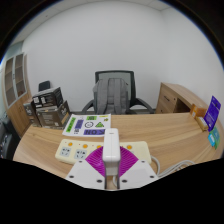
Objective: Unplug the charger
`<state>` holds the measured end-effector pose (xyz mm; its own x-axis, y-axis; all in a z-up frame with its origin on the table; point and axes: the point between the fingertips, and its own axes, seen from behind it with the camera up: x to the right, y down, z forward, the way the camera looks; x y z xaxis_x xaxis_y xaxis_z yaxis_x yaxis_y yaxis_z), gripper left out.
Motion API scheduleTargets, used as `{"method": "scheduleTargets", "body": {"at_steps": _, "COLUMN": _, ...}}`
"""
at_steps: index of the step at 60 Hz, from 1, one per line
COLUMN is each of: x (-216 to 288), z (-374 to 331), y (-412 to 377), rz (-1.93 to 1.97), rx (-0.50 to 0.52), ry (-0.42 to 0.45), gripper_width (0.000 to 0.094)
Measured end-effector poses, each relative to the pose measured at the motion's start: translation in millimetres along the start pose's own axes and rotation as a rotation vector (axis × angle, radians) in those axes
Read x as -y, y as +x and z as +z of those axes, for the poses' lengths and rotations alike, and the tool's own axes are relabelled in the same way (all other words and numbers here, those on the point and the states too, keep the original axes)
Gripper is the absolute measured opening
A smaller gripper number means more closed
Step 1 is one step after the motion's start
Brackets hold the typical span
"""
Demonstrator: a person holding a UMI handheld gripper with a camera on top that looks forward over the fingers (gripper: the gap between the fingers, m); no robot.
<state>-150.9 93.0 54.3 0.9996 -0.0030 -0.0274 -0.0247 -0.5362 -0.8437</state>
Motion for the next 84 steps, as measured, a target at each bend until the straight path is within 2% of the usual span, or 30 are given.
{"method": "scheduleTargets", "body": {"at_steps": 27, "x": 5, "z": -2, "y": -1, "rz": 0.011, "rx": 0.003, "ry": -0.013, "gripper_width": 0.013}}
{"method": "scheduleTargets", "body": {"at_steps": 28, "x": 12, "z": -6, "y": -1, "rz": 0.009, "rx": 0.004, "ry": 0.006, "gripper_width": 0.013}}
{"method": "scheduleTargets", "body": {"at_steps": 33, "x": 121, "z": -56, "y": -5, "rz": -0.109, "rx": -0.04, "ry": 0.319, "gripper_width": 0.0129}}
{"method": "scheduleTargets", "body": {"at_steps": 35, "x": 163, "z": -75, "y": -17, "rz": -0.14, "rx": -0.037, "ry": 0.403, "gripper_width": 0.0128}}
{"method": "scheduleTargets", "body": {"at_steps": 40, "x": 227, "z": -99, "y": -45, "rz": -0.051, "rx": 0.075, "ry": 0.471, "gripper_width": 0.0127}}
{"method": "scheduleTargets", "body": {"at_steps": 48, "x": 264, "z": -119, "y": -16, "rz": -0.037, "rx": 0.042, "ry": 0.54, "gripper_width": 0.0127}}
{"method": "scheduleTargets", "body": {"at_steps": 51, "x": 268, "z": -117, "y": -15, "rz": -0.035, "rx": 0.035, "ry": 0.518, "gripper_width": 0.0127}}
{"method": "scheduleTargets", "body": {"at_steps": 57, "x": 234, "z": -93, "y": 15, "rz": -0.027, "rx": 0.026, "ry": 0.432, "gripper_width": 0.0131}}
{"method": "scheduleTargets", "body": {"at_steps": 60, "x": 190, "z": -74, "y": 43, "rz": 0.001, "rx": 0.028, "ry": 0.391, "gripper_width": 0.0131}}
{"method": "scheduleTargets", "body": {"at_steps": 61, "x": 195, "z": -70, "y": 45, "rz": 0.014, "rx": 0.027, "ry": 0.364, "gripper_width": 0.0133}}
{"method": "scheduleTargets", "body": {"at_steps": 71, "x": 102, "z": -9, "y": 119, "rz": 0.185, "rx": 0.031, "ry": 0.194, "gripper_width": 0.0143}}
{"method": "scheduleTargets", "body": {"at_steps": 76, "x": 62, "z": 13, "y": 149, "rz": 0.224, "rx": 0.01, "ry": 0.134, "gripper_width": 0.0147}}
{"method": "scheduleTargets", "body": {"at_steps": 84, "x": 24, "z": 30, "y": 177, "rz": 0.305, "rx": 0.029, "ry": 0.074, "gripper_width": 0.0173}}
